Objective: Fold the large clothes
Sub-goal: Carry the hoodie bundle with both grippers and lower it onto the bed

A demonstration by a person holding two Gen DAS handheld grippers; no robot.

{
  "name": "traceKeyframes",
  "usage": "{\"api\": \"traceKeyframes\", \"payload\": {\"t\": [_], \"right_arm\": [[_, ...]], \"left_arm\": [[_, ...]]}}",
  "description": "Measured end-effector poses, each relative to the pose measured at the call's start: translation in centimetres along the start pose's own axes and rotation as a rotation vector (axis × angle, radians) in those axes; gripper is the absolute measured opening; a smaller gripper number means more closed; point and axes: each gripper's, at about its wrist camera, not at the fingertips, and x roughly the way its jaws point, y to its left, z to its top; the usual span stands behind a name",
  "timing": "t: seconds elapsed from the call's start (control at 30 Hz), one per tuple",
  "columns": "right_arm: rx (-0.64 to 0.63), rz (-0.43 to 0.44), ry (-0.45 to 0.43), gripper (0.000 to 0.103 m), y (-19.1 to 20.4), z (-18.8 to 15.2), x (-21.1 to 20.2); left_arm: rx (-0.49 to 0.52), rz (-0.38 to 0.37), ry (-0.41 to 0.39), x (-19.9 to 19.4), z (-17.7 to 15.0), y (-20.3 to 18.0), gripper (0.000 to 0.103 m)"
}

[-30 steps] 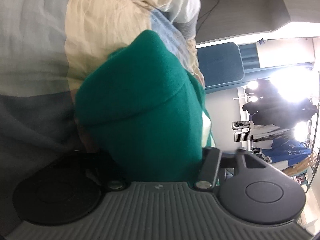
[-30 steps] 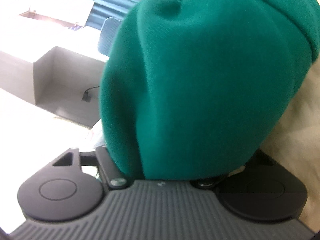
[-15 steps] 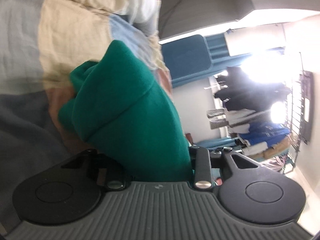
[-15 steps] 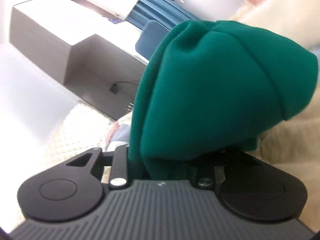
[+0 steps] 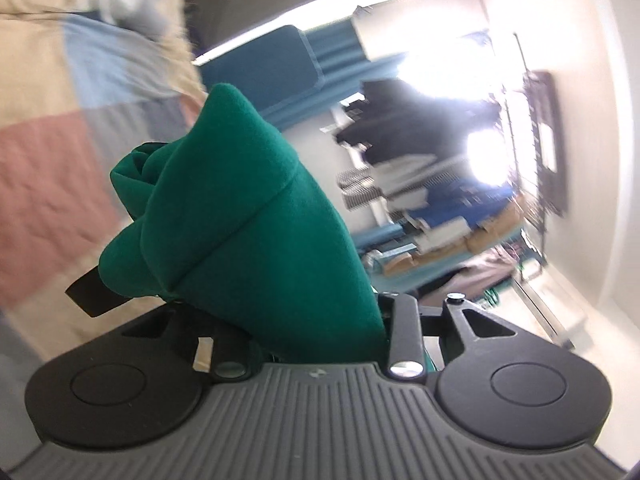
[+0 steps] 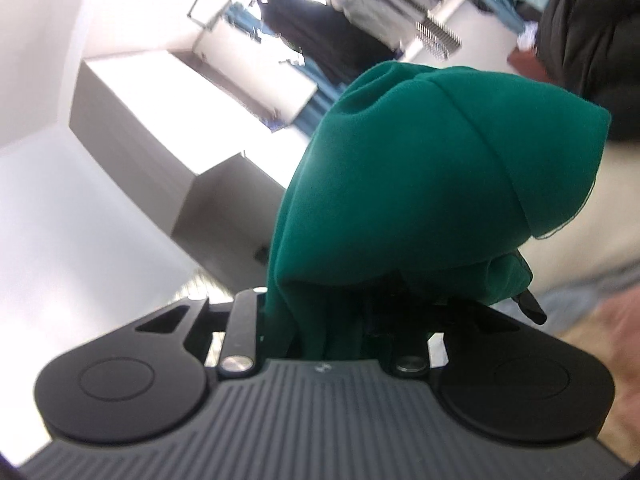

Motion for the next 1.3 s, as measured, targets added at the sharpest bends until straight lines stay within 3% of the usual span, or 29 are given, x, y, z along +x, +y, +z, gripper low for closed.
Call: {"api": "traceKeyframes", "payload": {"t": [0.2,0.33,0.5,0.7,0.77,0.83,1.0,1.3], "right_arm": [[-0.013,-0.032,-0.086,0.034,-1.0,1.8,-3.5],[-0.007,-0.072,-0.118,0.034,-4.5,2.9,-7.1],[0.020,-0.135,-0.120,0.034,-8.3,2.0,-7.0],[0.063,-0.149,-0.112,0.034,-14.1,-0.1,-9.8],[0.076,-0.145,-0.117,0.034,-15.5,-1.2,-10.8],[0.088,-0.138,-0.124,0.031,-17.3,-1.0,-10.0],[0.051,-0.137,-0.141,0.030,-18.3,-2.6,-10.2],[0.230,-0.156,-0.160,0.030,-22.9,-5.7,-10.6]], "left_arm": [[0.044,-0.046,0.060,4.0,-5.5,-6.5,0.038],[0.023,-0.052,0.112,7.1,-9.8,-7.3,0.038],[0.007,-0.010,0.191,12.2,-13.7,-4.2,0.038],[0.043,0.049,0.261,16.0,-17.3,0.9,0.038],[0.053,0.061,0.270,16.2,-18.0,3.0,0.038],[0.049,0.025,0.259,16.0,-18.6,4.6,0.038],[0.039,-0.007,0.255,15.7,-19.5,7.4,0.039],[0.101,-0.014,0.297,15.4,-20.1,9.7,0.045]]}}
